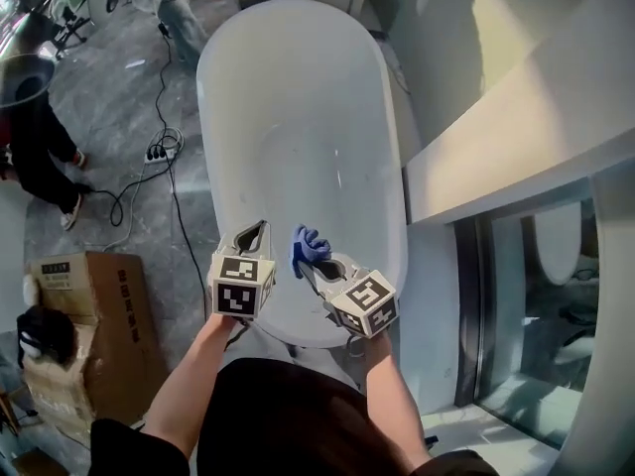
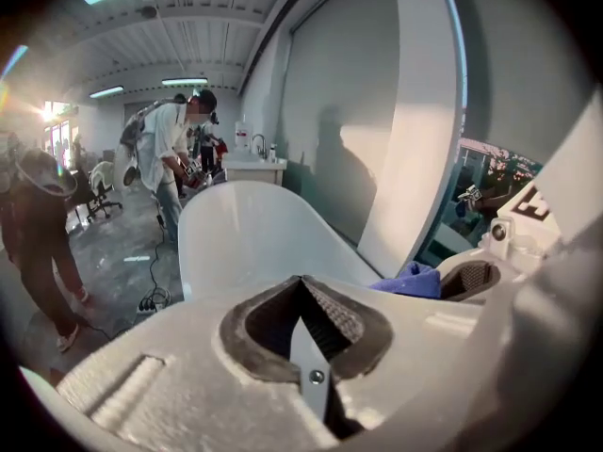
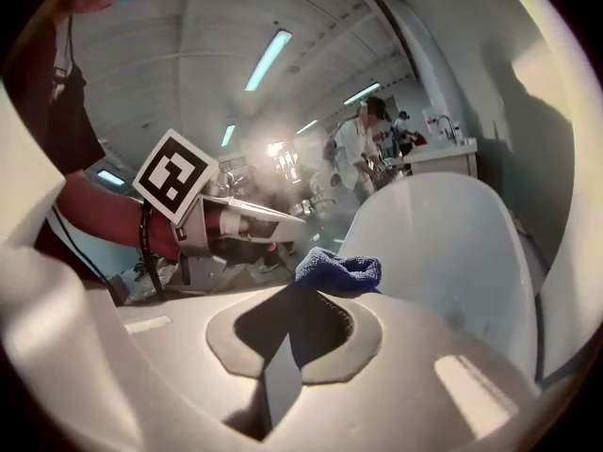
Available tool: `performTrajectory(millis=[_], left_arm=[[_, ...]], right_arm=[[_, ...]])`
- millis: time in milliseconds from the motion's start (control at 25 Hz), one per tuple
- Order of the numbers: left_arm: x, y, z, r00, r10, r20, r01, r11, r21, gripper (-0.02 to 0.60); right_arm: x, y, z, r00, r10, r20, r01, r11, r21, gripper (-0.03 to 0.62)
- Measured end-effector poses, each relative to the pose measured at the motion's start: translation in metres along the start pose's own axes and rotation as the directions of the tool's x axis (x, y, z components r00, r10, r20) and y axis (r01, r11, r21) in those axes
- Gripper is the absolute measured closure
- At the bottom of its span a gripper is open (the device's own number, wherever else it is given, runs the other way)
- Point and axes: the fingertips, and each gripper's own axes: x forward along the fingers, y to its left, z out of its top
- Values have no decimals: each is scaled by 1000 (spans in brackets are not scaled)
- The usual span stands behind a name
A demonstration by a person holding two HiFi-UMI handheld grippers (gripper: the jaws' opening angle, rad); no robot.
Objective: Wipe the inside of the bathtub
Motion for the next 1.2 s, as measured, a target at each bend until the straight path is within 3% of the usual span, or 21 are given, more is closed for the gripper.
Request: performTrajectory(millis=[160,440,640,840,960,1120,1200], left_arm=[[-28,-10,49,990,49,136,-52,998,20,580],[-79,-19,102,962,70,264,-88,995,56,580],[-121,-12,154,921,76,383,-130,985,117,580],[-173,-4,198,860,101,500,-189,974,128,580],[-197,-6,207,831,124,543,-231,964,133,580],[-205,-9,202,809,149,569,-253,962,108,580],[-203,-14,197,805,144,575,-242,966,97,580]], right_arm=[[-29,3,55,994,-14,106,27,992,-121,576],[-63,35,127,971,-24,236,81,968,-236,576],[-75,67,189,935,13,355,112,937,-331,576],[-83,95,238,903,32,429,101,954,-284,576],[-91,100,259,875,-20,484,171,948,-269,576],[-95,98,269,838,-105,535,271,931,-242,574],[-95,95,264,835,-134,534,297,926,-232,576]])
